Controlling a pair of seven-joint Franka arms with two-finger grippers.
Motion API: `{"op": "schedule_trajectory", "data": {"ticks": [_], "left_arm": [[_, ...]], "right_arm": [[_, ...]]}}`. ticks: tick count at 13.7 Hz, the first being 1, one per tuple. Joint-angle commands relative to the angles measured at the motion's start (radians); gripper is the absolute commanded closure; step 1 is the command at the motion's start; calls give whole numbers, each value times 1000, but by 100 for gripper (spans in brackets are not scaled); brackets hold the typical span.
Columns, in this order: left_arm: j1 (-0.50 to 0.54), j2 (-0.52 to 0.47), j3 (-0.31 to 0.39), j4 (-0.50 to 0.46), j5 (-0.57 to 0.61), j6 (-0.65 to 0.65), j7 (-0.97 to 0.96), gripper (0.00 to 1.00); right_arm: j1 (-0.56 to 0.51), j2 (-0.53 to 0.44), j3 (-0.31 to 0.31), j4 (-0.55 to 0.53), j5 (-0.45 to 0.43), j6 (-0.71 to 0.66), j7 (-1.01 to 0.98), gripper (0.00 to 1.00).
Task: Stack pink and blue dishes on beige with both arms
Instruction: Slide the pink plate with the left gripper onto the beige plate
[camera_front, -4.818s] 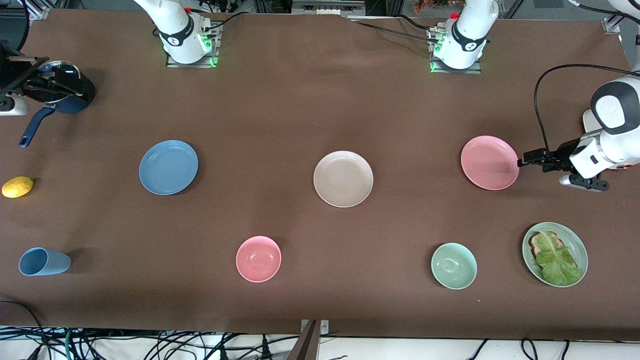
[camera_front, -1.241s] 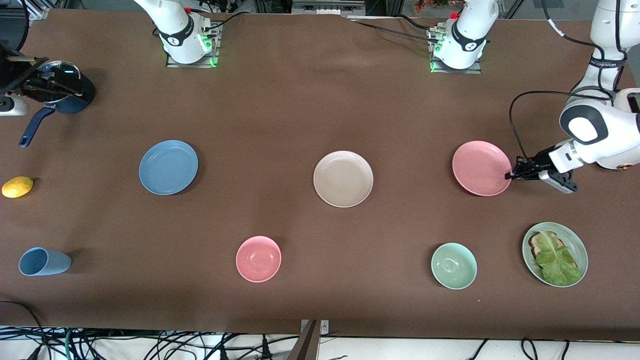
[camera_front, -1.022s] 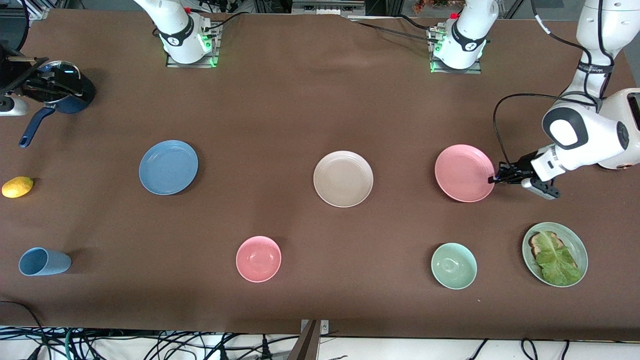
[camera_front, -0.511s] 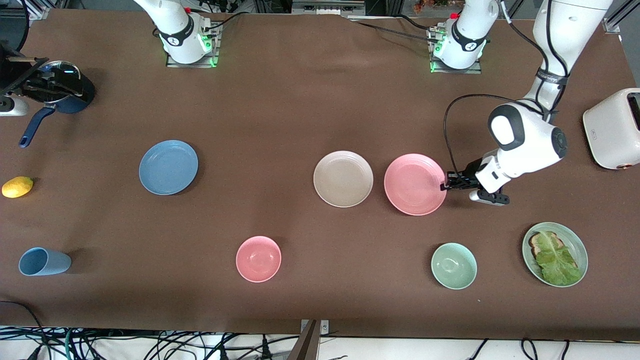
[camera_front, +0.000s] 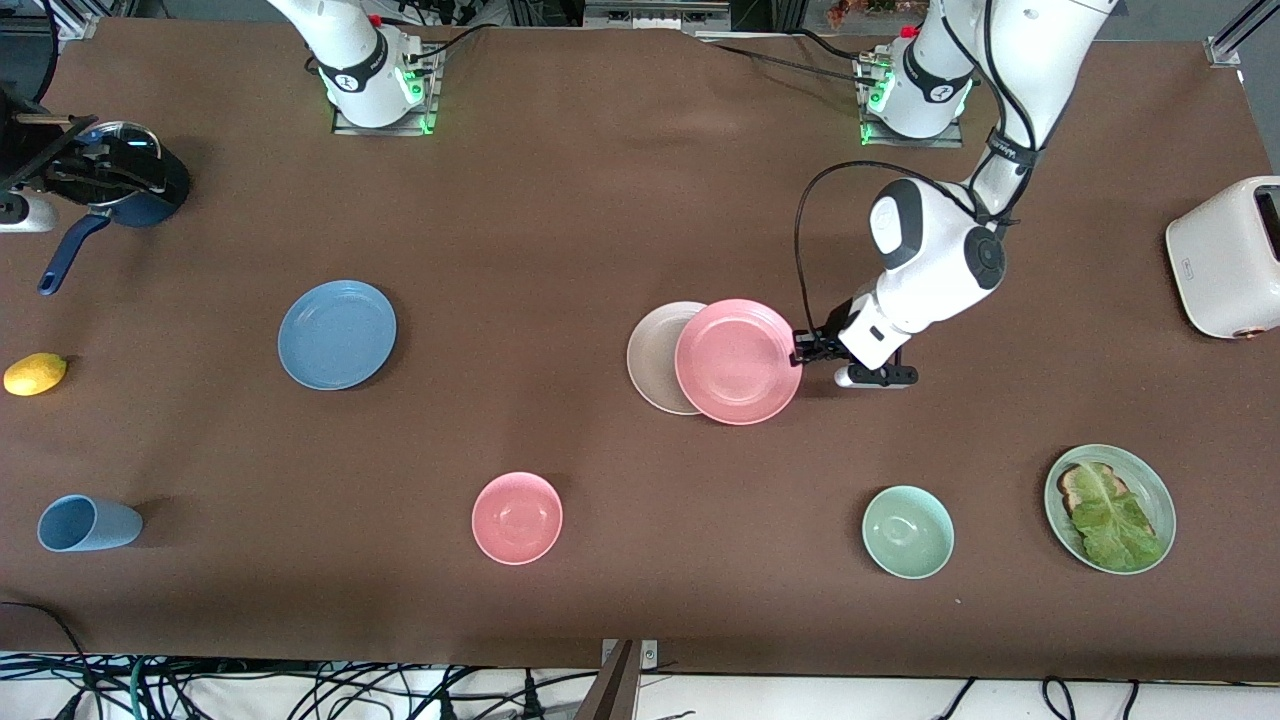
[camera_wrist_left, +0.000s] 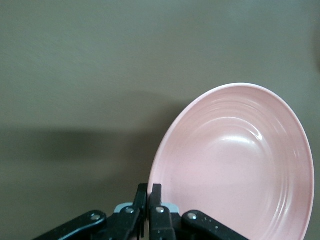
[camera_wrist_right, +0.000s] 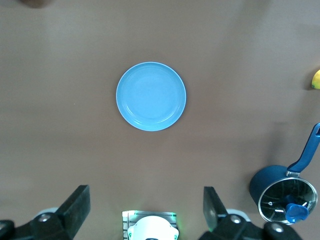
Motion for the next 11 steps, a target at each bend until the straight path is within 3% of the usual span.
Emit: {"op": "schedule_trajectory", "data": {"ticks": [1, 7, 11], "left_arm": [[-80, 15, 13, 17, -37, 61, -84, 100], [-203, 89, 19, 17, -37, 208, -207, 100], [-219, 109, 19, 6, -37, 236, -207, 100]], "right_arm": [[-4, -7, -1, -3, 16, -6, -7, 0], [-4, -7, -1, -3, 16, -6, -8, 0], [-4, -7, -1, -3, 16, -6, -8, 0]]}}
